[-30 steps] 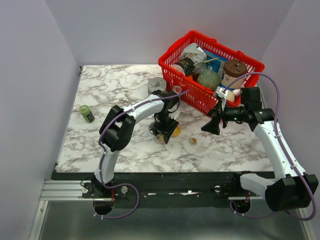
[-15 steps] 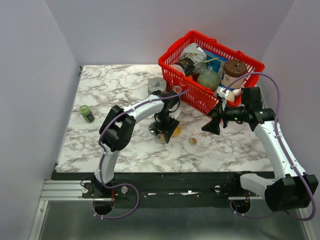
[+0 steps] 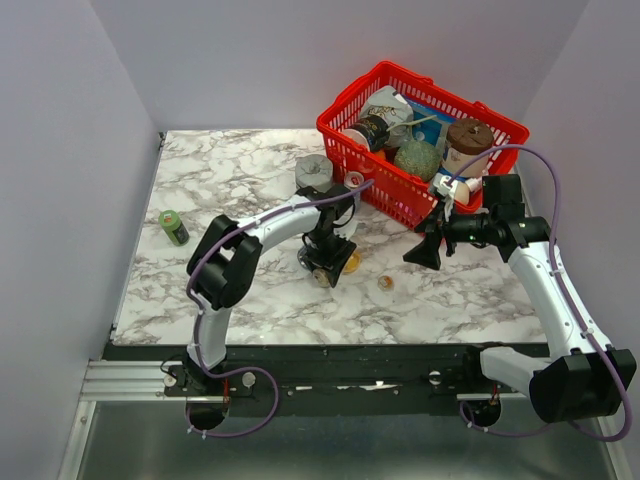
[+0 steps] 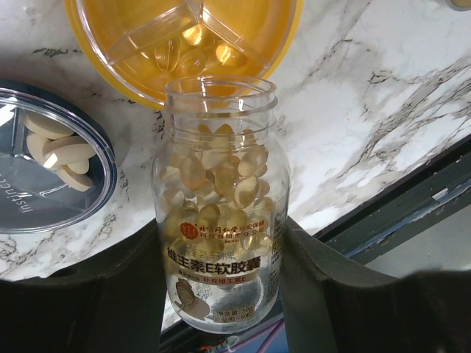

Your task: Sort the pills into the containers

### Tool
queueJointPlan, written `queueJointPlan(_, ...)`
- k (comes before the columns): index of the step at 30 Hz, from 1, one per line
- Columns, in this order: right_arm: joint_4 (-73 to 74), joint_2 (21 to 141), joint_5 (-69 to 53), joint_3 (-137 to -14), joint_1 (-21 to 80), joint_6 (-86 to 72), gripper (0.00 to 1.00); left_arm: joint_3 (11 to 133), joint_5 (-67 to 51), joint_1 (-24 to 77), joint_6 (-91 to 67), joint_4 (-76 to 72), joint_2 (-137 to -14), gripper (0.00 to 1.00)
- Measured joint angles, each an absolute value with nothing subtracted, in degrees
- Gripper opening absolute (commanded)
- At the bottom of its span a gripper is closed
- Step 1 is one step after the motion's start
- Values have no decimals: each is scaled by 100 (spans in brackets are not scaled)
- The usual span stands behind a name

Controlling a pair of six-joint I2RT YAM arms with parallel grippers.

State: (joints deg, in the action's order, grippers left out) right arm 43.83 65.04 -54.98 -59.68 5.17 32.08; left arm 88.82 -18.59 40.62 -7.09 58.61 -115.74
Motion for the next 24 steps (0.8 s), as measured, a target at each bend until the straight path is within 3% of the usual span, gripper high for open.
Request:
queueJointPlan(13,4388,6534,-5553,-5968,517,3319,100,7592,-1855,4062,-731,4545,-10621,0)
queueJointPlan(24,4486,6547,-5780,-5881,517,3820,100,5332,-1868,4117,-499,1946,-9109,0)
